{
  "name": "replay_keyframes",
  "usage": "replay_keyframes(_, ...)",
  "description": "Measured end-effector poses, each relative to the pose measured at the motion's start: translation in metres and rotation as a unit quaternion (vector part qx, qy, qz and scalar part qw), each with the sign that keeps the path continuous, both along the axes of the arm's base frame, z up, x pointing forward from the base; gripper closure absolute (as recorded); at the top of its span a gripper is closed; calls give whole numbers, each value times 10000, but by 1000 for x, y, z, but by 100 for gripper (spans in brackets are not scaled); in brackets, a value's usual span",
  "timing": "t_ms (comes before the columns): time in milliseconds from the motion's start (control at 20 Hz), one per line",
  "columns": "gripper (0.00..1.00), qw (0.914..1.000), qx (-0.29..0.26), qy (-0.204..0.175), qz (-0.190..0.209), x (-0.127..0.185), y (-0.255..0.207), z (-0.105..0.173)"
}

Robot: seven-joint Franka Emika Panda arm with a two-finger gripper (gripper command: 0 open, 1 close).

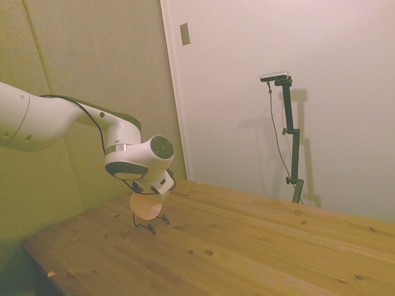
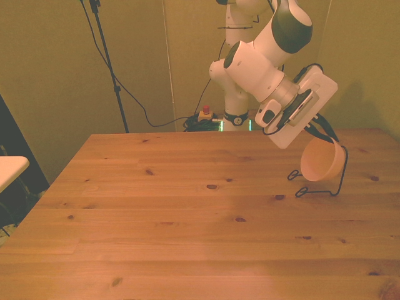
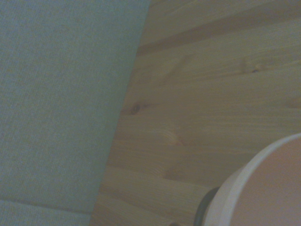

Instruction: Load the bowl

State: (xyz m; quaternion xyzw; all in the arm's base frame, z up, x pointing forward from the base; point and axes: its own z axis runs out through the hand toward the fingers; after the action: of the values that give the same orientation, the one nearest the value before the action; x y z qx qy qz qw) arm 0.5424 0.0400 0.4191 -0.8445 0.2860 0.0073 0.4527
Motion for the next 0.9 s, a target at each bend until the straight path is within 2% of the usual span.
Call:
replay_keyframes(250, 100, 9999, 55, -98, 9, 1, 1, -1)
replay_keyframes(900, 100, 10000, 14, -5, 16, 5, 4, -22)
